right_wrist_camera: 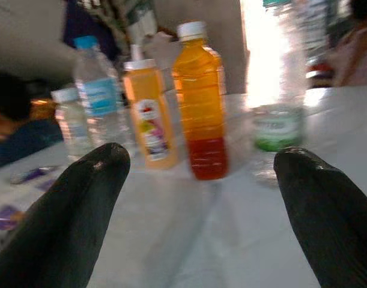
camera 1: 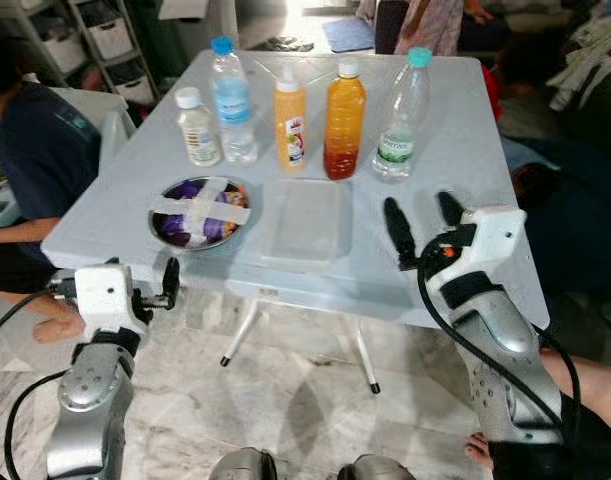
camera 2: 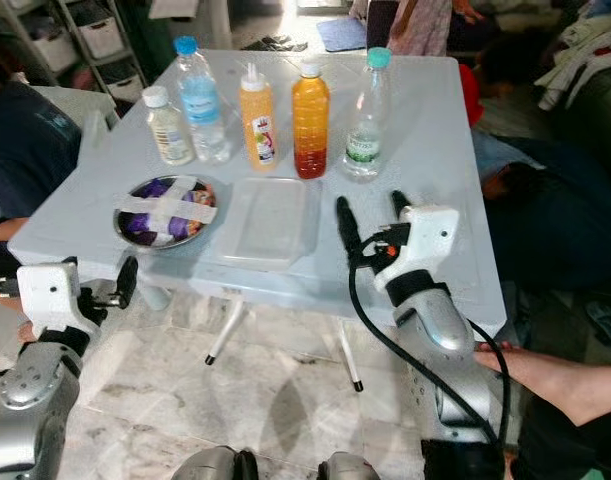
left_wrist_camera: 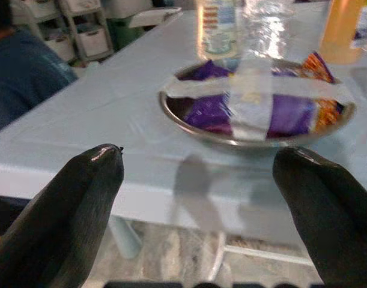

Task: Restocking fridge

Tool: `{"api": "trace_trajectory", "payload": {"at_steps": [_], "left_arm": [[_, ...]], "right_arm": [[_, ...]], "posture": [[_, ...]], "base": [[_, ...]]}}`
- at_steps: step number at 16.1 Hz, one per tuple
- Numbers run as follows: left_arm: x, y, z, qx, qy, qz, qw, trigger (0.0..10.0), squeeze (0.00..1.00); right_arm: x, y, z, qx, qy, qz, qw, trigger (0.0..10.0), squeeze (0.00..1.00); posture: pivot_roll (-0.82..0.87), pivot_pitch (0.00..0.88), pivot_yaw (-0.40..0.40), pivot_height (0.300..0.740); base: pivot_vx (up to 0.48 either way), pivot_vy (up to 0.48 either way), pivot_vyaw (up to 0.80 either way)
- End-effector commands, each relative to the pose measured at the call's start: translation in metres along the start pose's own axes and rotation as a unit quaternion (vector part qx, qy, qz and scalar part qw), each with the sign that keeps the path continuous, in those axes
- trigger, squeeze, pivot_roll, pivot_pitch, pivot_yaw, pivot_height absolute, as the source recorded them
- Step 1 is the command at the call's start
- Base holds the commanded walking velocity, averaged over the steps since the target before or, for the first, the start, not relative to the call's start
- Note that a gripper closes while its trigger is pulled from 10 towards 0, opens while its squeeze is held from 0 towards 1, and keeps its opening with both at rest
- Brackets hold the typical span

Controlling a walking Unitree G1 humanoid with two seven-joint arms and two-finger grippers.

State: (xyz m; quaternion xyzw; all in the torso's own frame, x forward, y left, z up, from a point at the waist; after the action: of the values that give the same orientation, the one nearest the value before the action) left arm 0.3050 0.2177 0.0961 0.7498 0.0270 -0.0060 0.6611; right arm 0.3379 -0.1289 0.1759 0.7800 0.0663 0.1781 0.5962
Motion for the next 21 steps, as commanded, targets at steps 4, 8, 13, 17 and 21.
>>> {"api": "trace_trajectory", "payload": {"at_steps": [4, 8, 13, 17, 21], "left_arm": [[-0.007, -0.001, -0.001, -0.005, 0.0, -0.005, 1.0, 10.0, 0.0], [-0.01, -0.001, -0.001, -0.004, -0.001, -0.008, 1.0, 10.0, 0.0], [-0.006, 0.001, 0.007, -0.004, -0.017, -0.007, 1.0, 10.0, 0.0], [-0.007, 0.001, 0.011, -0.002, -0.02, -0.008, 1.0, 10.0, 0.0], [-0.008, 0.001, 0.017, 0.002, -0.027, -0.009, 1.0, 10.0, 0.0]], "right_arm": [[0.013, -0.018, -0.003, 0.066, 0.004, -0.036, 0.997, 10.0, 0.0], [0.01, -0.029, -0.001, 0.079, -0.014, -0.052, 0.995, 10.0, 0.0], [0.016, -0.047, -0.013, 0.132, -0.001, -0.088, 0.987, 10.0, 0.0], [0.02, -0.055, -0.027, 0.149, 0.021, -0.099, 0.984, 10.0, 0.0], [0.028, -0.059, -0.041, 0.188, 0.034, -0.105, 0.976, 10.0, 0.0]], "posture": [[-0.01, 0.129, 0.046, 0.74], [-0.01, 0.139, 0.049, 0.74], [-0.02, 0.147, 0.053, 0.74], [-0.01, 0.155, 0.048, 0.74], [-0.01, 0.164, 0.048, 0.74]], "base": [[0.0, 0.0, 0.0], [0.0, 0.0, 0.0], [0.0, 0.0, 0.0], [0.0, 0.0, 0.0], [0.0, 0.0, 0.0]]}}
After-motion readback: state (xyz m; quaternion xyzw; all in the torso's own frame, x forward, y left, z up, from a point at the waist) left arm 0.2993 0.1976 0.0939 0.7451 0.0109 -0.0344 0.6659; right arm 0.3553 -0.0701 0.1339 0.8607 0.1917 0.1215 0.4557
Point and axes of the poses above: a point about 5 cm out from each wrist's last joint towards the gripper, its own x axis pointing out of the wrist towards the gripper, its own y axis along the axis of the wrist's last joint, z = x × y, the point moved 6 cm from there along x, pointing out of the wrist towards the gripper, and after that the axes turned 5 degrees about x, right-handed, at the moved point
